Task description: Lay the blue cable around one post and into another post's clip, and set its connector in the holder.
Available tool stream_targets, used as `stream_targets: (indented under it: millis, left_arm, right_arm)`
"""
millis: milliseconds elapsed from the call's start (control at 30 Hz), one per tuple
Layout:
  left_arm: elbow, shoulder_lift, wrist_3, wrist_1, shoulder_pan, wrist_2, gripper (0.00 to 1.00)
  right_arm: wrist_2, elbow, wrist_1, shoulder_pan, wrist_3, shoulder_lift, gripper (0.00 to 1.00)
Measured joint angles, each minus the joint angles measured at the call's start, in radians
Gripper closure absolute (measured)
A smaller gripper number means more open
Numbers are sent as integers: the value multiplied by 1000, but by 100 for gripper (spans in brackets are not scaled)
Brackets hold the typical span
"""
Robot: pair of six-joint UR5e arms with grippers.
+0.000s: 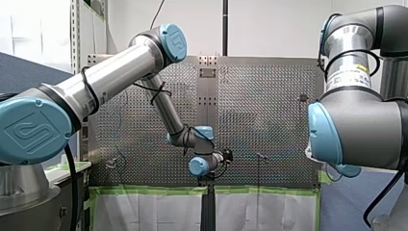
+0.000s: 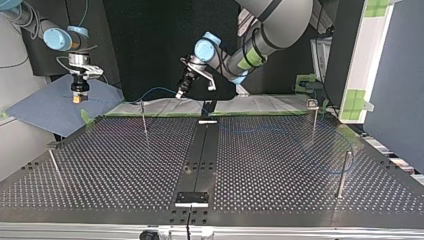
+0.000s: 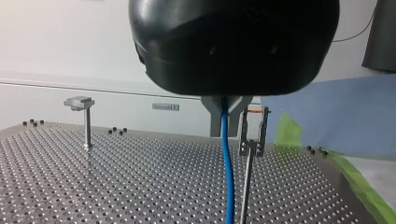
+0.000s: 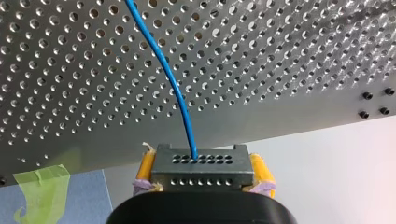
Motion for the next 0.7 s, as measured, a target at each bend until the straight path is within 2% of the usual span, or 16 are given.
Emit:
stream_targets:
  millis: [233,433,700]
  left_arm:
    - [2,-8,-14,0,-4,1,100]
    - [17,-41,-25,-2,5,-3,100]
    - [23,-47,-32,-2,17,-10,100]
  right_arm:
    - [-1,0,0,9,1,2,100]
    - [-3,0,-4,20,4,7,100]
    - [-7,-12,-1,29,10,22,100]
